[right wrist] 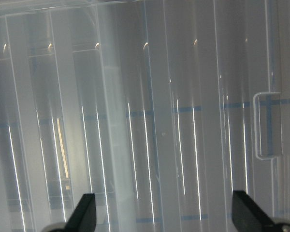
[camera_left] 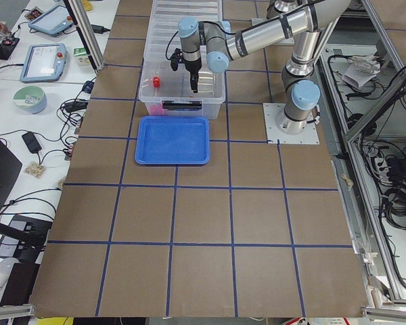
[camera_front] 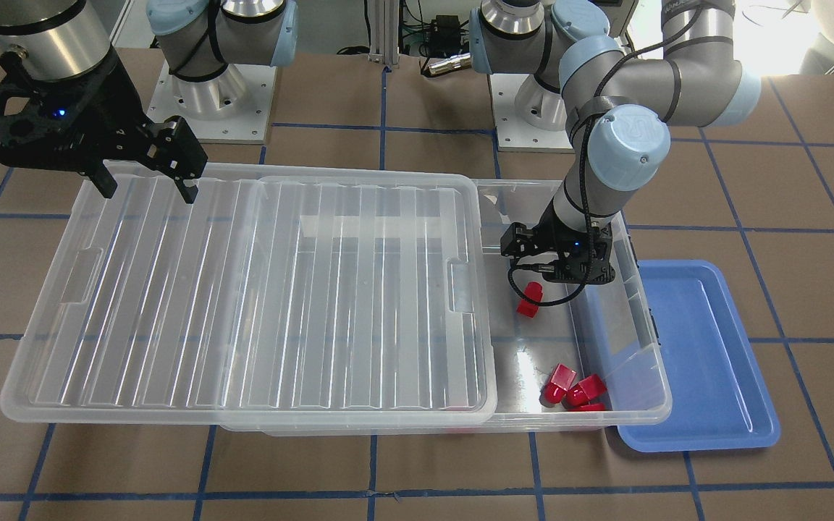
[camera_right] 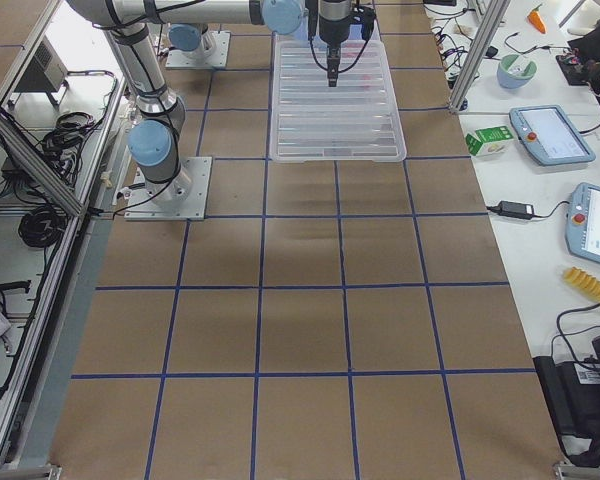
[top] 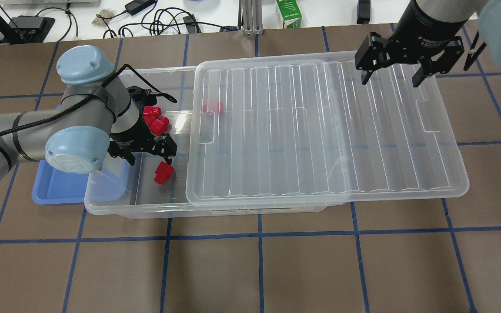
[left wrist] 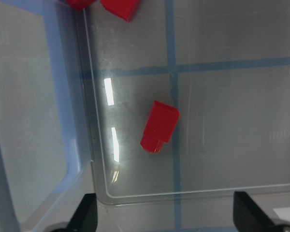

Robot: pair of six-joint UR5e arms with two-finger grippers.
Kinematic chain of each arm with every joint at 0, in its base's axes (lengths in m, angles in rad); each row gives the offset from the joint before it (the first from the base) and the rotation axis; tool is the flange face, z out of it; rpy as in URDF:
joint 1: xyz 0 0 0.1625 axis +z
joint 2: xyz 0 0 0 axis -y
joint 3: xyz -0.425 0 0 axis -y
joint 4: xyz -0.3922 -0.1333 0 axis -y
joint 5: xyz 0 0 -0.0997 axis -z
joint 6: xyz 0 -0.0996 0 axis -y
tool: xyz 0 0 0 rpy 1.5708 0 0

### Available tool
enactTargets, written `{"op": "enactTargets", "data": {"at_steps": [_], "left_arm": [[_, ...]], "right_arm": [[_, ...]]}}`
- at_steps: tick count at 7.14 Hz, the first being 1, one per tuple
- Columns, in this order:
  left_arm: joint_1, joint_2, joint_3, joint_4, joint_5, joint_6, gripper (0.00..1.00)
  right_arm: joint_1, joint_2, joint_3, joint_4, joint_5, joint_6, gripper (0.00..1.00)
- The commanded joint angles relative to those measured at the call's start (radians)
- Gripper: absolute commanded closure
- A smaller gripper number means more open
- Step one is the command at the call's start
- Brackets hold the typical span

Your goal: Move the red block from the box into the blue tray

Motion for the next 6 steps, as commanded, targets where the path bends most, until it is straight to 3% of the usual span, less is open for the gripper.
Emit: {"op": "enactTargets", "data": {"at_steps": [1,3,6], "left_arm": [[-0.006,-0.039,-0.027,0.034,-0.002,-0.009,0.00],[-0.004,-0.063,-0.066,0.112,0.004,-0.001,0.00],[-0.003,-0.077,-0.069,0.120,0.012,-0.006,0.00]], "right_arm": [[0.006,-0.004,0.006,-0.006,-0.007,0.013,0.00],[0.004,-0.004,0.006,-0.006,-0.008,0.011,0.00],[0.006,-0.006,0.006,0.000,-0.004,0.010,0.00]]}}
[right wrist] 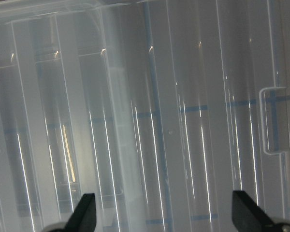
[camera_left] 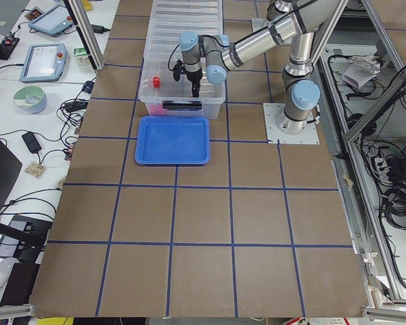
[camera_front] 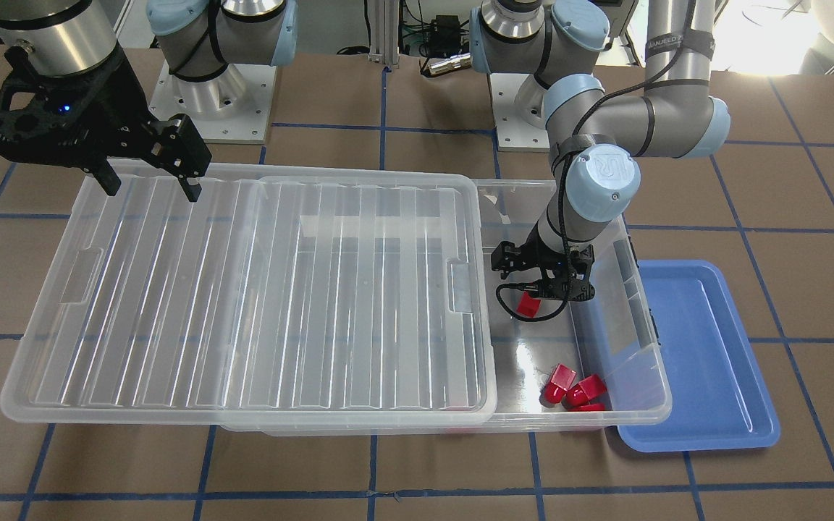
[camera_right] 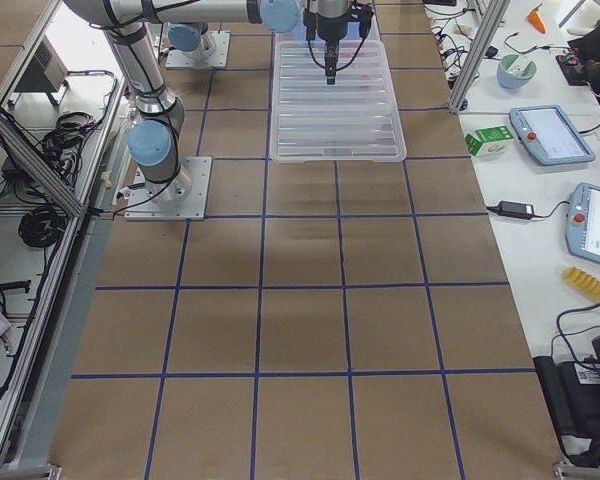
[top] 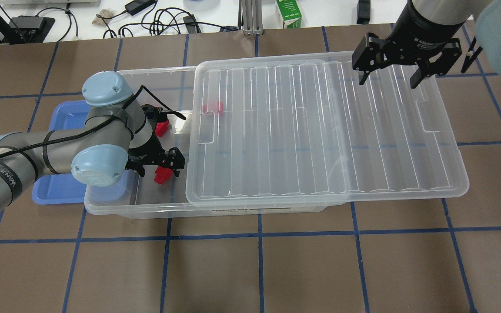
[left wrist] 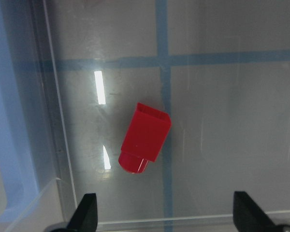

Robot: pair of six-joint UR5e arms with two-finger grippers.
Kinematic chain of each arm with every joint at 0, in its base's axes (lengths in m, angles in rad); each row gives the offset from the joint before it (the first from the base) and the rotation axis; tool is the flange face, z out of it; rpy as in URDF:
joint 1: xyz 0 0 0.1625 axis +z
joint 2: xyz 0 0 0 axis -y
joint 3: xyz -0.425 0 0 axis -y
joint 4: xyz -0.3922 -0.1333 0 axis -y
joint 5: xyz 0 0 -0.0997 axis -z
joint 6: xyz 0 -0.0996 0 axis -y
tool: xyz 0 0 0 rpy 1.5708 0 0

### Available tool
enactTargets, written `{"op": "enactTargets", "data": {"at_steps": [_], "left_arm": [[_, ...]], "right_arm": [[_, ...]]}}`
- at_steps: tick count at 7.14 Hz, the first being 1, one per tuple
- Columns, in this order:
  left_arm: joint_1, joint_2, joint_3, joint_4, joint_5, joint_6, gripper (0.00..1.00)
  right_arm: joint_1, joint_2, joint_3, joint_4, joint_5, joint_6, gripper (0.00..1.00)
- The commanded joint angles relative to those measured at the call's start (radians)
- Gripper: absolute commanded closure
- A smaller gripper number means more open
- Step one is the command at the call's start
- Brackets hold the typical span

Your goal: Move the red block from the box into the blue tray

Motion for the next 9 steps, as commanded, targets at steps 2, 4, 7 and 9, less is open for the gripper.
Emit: {"op": "enactTargets", "data": {"at_steps": [2,4,7,9], "left_arm": [[0.001,-0.018,-0.012,0.009,0.004,-0.004,0.02],[0.012,-0.024,-0.013,0.030,0.005,0.004,0.02],[0.015,-0.065,-0.018,0.140,0.005,0.009,0.03],[0.015,-0.091,-0.016,0.153,0.004,0.005,0.15]], "right_arm": [[0.000,-0.001,0.000,0.003,0.002,0.000,0.00],[0.000,-0.001,0.000,0.005,0.004,-0.002,0.00],[0.000,-0.001,0.002,0.006,-0.004,-0.002,0.00],[0.000,-0.001,0.002,0.006,-0.002,-0.002,0.00]]}}
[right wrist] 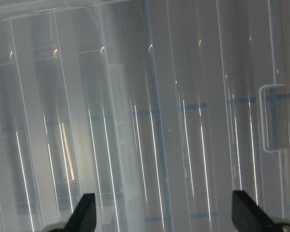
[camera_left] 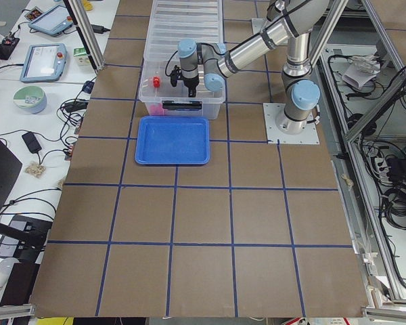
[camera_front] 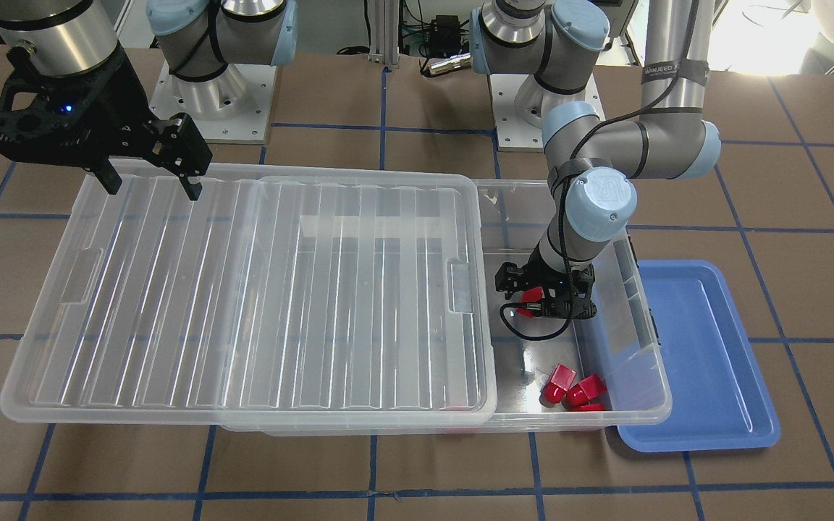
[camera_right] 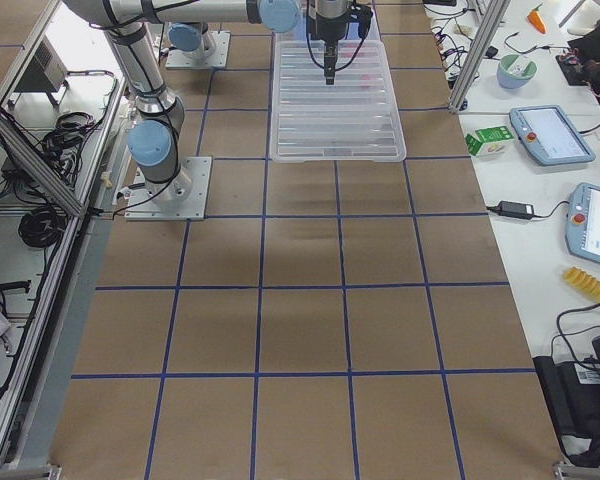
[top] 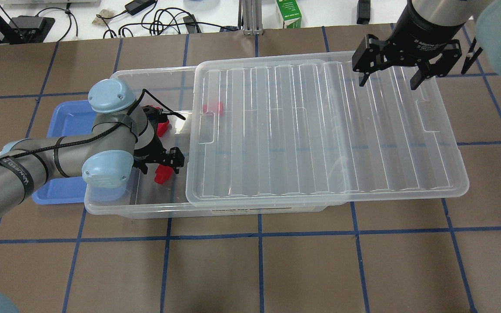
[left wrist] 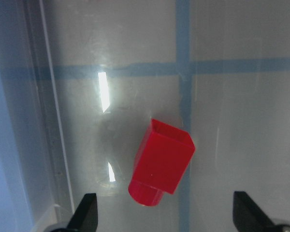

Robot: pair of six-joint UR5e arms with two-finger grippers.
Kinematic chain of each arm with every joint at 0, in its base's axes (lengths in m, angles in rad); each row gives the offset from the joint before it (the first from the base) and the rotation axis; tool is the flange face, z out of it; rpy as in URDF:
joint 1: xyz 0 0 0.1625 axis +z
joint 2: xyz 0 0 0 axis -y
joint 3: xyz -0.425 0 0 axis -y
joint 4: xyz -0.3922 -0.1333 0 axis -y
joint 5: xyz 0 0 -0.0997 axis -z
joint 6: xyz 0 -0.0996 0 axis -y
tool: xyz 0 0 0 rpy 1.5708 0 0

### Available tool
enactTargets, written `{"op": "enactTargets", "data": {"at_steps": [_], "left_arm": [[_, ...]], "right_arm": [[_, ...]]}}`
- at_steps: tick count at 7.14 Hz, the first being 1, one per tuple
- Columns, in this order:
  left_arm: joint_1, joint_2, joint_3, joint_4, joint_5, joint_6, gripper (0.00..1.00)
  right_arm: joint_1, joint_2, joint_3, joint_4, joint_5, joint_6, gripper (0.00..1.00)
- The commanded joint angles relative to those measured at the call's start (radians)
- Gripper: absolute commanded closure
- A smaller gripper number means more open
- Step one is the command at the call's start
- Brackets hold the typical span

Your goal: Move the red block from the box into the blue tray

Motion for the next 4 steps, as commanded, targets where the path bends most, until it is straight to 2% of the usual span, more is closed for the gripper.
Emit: {"op": "enactTargets", "data": {"at_steps": [1,2,3,4], "left_arm": [[0.000,-0.020,-0.001,0.027,-0.001,0.000,0.16],[0.000,-0.029,-0.003,0.028,-0.001,-0.003,0.27],[0.000,-0.031,0.006,0.029,-0.001,0.009,0.50],[0.000,-0.028,0.007,0.028,-0.004,0.009,0.65]], "right_arm": [[0.000,0.000,0.000,0.000,0.000,0.000,0.00],[0.000,0.000,0.000,0.000,0.000,0.000,0.00],[0.000,0.000,0.000,0.000,0.000,0.000,0.00],[0.000,0.000,0.000,0.000,0.000,0.000,0.00]]}}
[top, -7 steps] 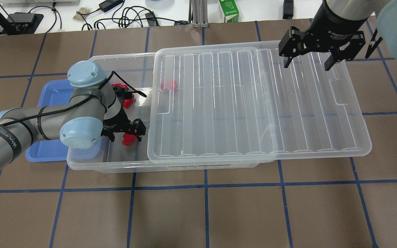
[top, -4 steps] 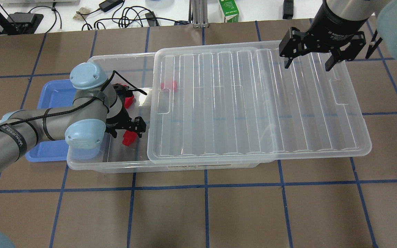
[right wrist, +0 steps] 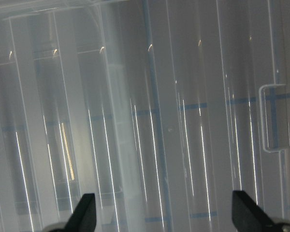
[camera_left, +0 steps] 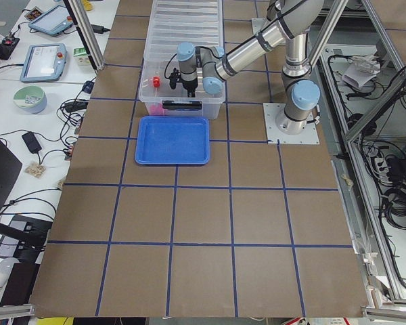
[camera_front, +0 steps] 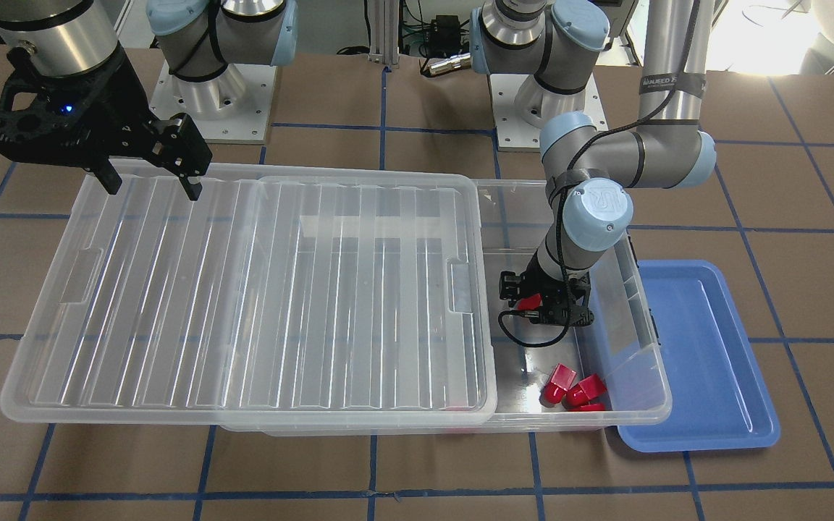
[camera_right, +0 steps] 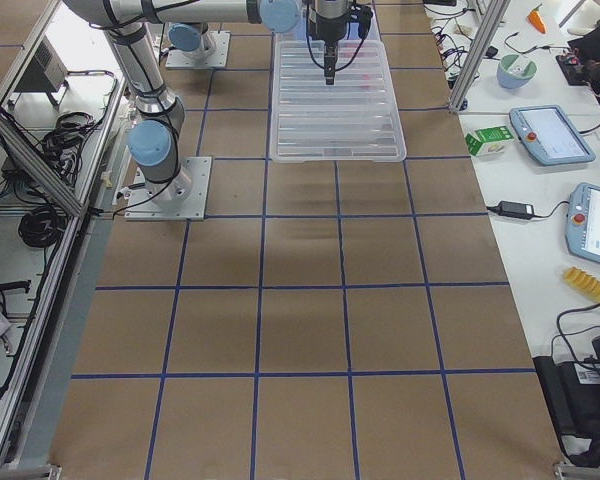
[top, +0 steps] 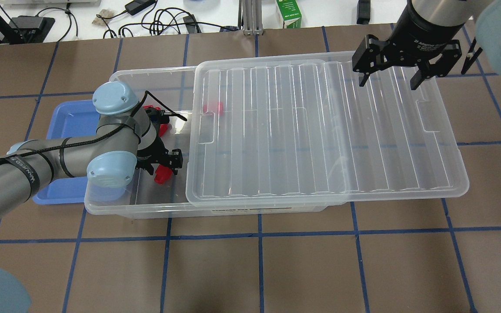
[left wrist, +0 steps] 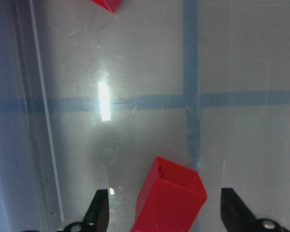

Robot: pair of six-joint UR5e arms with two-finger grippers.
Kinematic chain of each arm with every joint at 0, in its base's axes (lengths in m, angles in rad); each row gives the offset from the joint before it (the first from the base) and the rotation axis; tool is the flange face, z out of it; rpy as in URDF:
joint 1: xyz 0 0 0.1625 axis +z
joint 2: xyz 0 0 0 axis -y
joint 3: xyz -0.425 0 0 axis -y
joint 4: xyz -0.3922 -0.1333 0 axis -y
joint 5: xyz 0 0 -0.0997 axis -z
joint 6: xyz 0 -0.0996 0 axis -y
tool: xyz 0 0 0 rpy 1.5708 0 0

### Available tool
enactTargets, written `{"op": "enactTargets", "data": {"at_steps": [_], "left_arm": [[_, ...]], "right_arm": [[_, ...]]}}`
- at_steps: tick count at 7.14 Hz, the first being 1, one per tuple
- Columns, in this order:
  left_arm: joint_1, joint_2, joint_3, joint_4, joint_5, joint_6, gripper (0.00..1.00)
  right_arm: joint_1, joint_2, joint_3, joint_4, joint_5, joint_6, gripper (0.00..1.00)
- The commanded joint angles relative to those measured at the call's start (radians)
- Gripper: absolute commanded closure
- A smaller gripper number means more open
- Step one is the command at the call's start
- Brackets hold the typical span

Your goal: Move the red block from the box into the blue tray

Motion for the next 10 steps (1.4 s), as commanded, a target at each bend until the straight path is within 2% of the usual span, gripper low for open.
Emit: {"op": "enactTargets", "data": {"at_steps": [1,2,3,4,6,7,8,10], "left_arm": [[-0.002,0.011,0.003,-0.006,-0.001,0.002,0.92],[-0.006,0.037,0.015,-0.020,-0.010,-0.010,1.00],[-0.006,0.049,0.018,-0.041,-0.010,-0.012,1.00],[-0.006,0.090,0.067,-0.113,-0.010,-0.013,1.00],[0.001,0.134,0.325,-0.472,-0.002,-0.010,1.00],[0.026,0.138,0.389,-0.547,0.007,0.005,1.00],[0.096,0.143,0.414,-0.563,0.005,0.014,1.00],[0.301,0.160,0.397,-0.551,0.021,0.327,1.00]], "right_arm": [[0.000,0.000,0.000,0.000,0.002,0.000,0.00],[0.000,0.000,0.000,0.000,0.002,0.000,0.00],[0.000,0.000,0.000,0.000,0.002,0.000,0.00],[0.000,0.000,0.000,0.000,0.002,0.000,0.00],[-0.002,0.003,-0.006,0.000,0.003,-0.006,0.00],[-0.017,0.011,-0.008,-0.001,0.009,-0.044,0.00],[-0.044,0.012,-0.008,-0.001,-0.006,-0.140,0.00],[-0.220,0.009,-0.008,0.012,-0.005,-0.280,0.00]]}}
